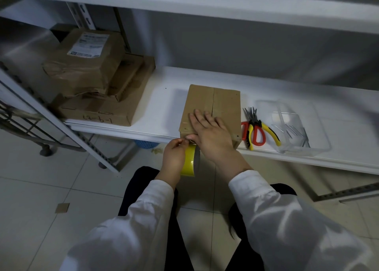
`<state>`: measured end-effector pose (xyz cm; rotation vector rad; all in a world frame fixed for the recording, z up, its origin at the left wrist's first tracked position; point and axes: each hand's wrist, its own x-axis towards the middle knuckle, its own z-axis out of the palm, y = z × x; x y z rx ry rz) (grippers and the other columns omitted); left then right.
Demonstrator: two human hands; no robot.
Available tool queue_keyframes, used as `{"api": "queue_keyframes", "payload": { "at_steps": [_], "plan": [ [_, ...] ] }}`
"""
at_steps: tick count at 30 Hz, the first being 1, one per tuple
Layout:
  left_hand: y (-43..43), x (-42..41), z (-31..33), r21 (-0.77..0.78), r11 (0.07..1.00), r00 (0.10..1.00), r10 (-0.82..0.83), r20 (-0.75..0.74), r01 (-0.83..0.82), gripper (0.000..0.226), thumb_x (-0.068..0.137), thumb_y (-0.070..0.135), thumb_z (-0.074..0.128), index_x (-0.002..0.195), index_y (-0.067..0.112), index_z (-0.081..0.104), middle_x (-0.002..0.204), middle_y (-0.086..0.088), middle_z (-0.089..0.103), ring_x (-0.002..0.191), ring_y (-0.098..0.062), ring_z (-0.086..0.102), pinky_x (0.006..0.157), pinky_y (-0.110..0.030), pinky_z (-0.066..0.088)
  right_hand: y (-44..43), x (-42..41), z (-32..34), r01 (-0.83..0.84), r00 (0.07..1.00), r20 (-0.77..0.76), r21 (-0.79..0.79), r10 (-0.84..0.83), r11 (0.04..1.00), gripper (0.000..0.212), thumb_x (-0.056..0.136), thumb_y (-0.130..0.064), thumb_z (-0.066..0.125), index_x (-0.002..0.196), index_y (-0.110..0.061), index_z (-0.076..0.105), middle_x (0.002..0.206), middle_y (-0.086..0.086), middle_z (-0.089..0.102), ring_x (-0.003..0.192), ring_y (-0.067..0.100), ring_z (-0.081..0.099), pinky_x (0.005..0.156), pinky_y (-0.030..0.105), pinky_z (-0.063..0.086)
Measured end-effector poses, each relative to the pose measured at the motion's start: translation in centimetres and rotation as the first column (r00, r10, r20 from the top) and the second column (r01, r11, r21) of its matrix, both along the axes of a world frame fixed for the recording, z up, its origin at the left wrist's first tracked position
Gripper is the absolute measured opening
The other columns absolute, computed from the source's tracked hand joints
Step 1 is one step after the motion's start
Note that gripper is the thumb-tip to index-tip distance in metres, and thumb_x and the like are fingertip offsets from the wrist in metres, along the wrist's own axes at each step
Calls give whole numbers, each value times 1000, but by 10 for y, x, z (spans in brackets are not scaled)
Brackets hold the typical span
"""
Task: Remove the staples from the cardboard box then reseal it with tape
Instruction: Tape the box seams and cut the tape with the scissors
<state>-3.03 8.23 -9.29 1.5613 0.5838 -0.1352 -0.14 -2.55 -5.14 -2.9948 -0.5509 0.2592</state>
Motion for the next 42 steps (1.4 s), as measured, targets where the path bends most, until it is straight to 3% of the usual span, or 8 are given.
{"api": "queue_keyframes", "payload": {
  "at_steps": [3,7,17,22,28,33,37,42],
  "plan": [
    [1,2,-4,-8,1000,1000,-13,-24,12,15,93,15,53,80,14,62,105,-14,63,106,-29,57,99,-37,40,-5,2,2,-31,999,-29,-2,31,1000,62,99,-48,22,151,-22,0,160,-4,-3,148,18,-1,118,37,3],
    [0,1,0,16,1000,998,-25,-65,27,26,94,20,52,109,3,64,109,-11,64,104,-25,58,90,-29,40,-3,0,0,-12,1000,1,13,12,1000,60,99,-46,24,151,-23,3,160,-5,0,148,18,2,118,36,4],
    [-1,-5,0,22,999,999,-24,-33,25,15,92,26,56,92,16,66,109,-11,68,105,-27,61,103,-41,43,-5,-1,1,-2,1000,1,25,2,1000,58,100,-44,24,151,-25,3,160,-6,-1,148,16,0,118,36,2],
    [2,-14,0,-178,984,1000,-27,12,28,5,81,18,66,84,19,62,93,-7,66,95,-24,60,82,-29,48,-6,0,2,12,999,-31,106,-9,994,67,96,-55,28,151,-26,4,160,-8,0,147,14,0,118,35,1],
    [5,-29,-5,-144,960,965,-219,144,239,43,67,16,71,106,25,55,114,-6,63,107,-16,59,97,-31,45,-2,-2,-4,52,998,41,131,-57,990,79,88,-63,40,151,-25,11,159,-8,7,147,14,5,118,37,2],
    [7,-25,4,-142,960,962,-217,166,241,29,86,-11,52,88,18,49,55,10,66,49,7,60,50,-6,46,4,-3,-6,74,992,93,122,-86,990,68,93,-53,39,150,-25,16,159,-8,12,147,16,8,118,38,3],
    [10,-17,7,-159,960,971,-217,103,231,15,85,-7,55,93,5,51,66,-14,58,44,-9,60,48,-16,49,4,-1,-6,69,995,72,91,-76,993,67,94,-53,36,150,-25,14,159,-8,10,147,17,7,118,39,3],
    [7,-21,1,-194,964,979,-159,125,181,22,83,-3,62,98,13,56,77,-7,64,57,-6,64,61,-19,51,-3,1,2,22,1000,8,120,-23,993,76,89,-61,39,151,-25,12,159,-7,8,147,15,6,118,37,3]
  ]
}}
